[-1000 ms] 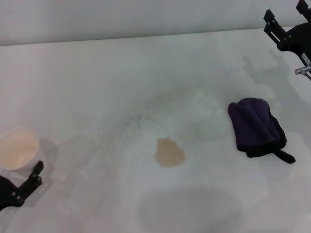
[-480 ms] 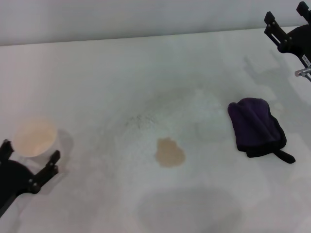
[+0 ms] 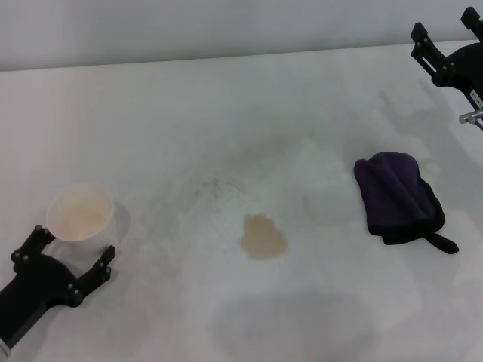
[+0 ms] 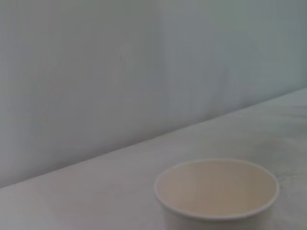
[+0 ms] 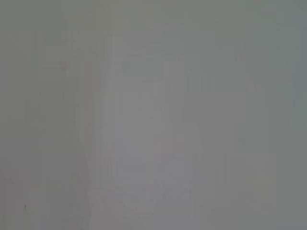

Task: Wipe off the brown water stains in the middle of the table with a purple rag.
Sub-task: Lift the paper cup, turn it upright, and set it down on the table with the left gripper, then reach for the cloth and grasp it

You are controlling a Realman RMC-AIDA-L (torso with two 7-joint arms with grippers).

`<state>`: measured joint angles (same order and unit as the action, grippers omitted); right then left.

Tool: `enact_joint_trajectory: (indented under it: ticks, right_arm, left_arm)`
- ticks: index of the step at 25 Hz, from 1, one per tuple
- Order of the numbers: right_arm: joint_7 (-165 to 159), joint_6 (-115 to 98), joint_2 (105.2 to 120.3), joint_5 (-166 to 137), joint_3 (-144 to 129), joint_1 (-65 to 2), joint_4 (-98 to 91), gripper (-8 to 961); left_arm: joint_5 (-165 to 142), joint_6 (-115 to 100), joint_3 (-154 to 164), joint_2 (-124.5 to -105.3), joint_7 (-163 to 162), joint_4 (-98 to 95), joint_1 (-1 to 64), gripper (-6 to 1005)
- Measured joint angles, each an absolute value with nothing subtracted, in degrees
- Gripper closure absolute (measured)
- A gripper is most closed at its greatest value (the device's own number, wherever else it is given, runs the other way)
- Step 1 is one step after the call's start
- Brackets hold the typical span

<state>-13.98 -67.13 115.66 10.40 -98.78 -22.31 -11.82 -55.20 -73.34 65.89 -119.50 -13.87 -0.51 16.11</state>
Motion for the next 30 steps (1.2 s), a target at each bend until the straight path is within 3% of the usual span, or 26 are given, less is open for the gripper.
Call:
enact_joint_trajectory:
  ticks: [16,26,30]
  right_arm:
    - [-14.0,-66.7,115.6,10.3,-99.1,-22.9,-11.8,97]
    - [-17.4,-65.1,115.56,10.3,-99.5,-22.9,-13.3,97]
    - [-28.3,-59.3,114.11,8.1,-102.7,-23.0,-18.3,97]
  left_arm:
    - [-53.2,-77.2,65.4,-119.71,-10.9,-0.6,10.6,119]
    - [-36.0,-81.5,65.4,-119.45,-9.0,-0.8,6.8,120]
    - [-33.2,-82.1,65.4,-119.38,-9.1,-1.0,7.1,121]
